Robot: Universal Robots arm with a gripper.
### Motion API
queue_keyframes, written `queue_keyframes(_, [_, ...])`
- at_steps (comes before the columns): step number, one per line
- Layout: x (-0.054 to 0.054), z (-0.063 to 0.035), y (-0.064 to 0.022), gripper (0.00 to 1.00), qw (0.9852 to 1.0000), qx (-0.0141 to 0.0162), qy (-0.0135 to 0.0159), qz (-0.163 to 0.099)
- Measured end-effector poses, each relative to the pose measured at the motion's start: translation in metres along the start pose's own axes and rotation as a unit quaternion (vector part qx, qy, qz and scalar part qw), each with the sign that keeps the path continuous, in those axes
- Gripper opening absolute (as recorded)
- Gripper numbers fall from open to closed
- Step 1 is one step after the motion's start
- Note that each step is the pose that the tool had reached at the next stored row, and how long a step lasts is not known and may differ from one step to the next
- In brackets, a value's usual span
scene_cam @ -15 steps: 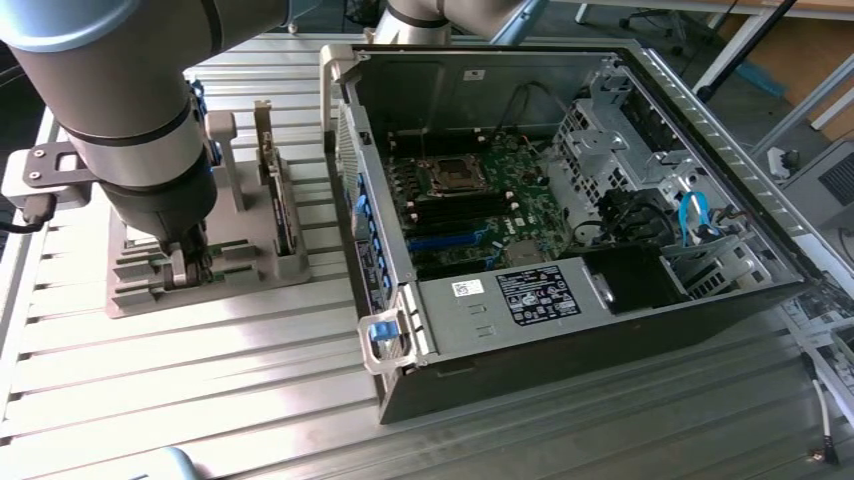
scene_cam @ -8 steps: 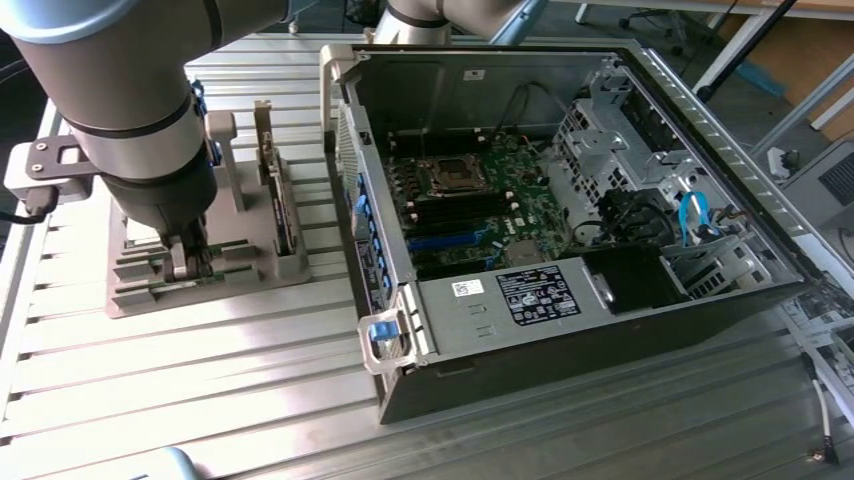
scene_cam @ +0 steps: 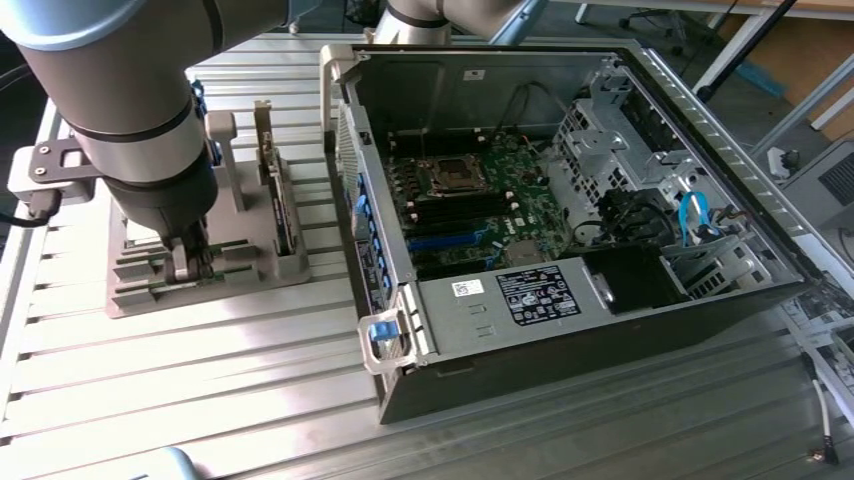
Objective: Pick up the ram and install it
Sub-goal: 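Pick up the ram and move it above insertion slot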
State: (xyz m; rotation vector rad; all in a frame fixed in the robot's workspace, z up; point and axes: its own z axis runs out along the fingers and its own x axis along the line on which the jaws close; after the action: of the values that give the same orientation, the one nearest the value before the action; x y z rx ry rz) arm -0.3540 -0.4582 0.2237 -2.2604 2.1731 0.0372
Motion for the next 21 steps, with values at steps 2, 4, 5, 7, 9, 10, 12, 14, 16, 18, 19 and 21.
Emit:
queue_keyframes(2, [0.0,0.0022,0.0,0.24,1.0,0.0,0.0,0.0])
queue_keyframes(4, [0.0,0.0043,0.0,0.24,1.0,0.0,0.0,0.0])
queue_keyframes(5, [0.0,0.0049,-0.0001,0.24,1.0,0.0,0.0,0.0])
queue_keyframes(7, [0.0,0.0064,-0.0001,0.24,1.0,0.0,0.0,0.0])
queue_keyframes(9, [0.0,0.0081,-0.0001,0.24,1.0,0.0,0.0,0.0])
queue_keyframes(10, [0.0,0.009,-0.0001,0.24,1.0,0.0,0.0,0.0])
queue_keyframes(12, [0.0,0.0093,-0.0001,0.24,1.0,-0.0001,0.0001,0.0])
queue_keyframes(14, [0.0,0.0094,-0.0001,0.24,1.0,-0.0001,0.0001,-0.001])
queue_keyframes(16, [0.0,0.0109,-0.0002,0.24,1.0,0.0002,-0.0002,-0.001])
queue_keyframes(18, [0.0,0.0118,-0.0001,0.24,1.0,0.0,0.0,-0.001])
queue_keyframes(19, [0.0,0.0119,-0.0001,0.24,1.0,-0.0001,0.0,-0.001])
queue_keyframes(21, [0.0,0.0118,-0.0001,0.24,1.0,-0.0001,0.0001,0.0])
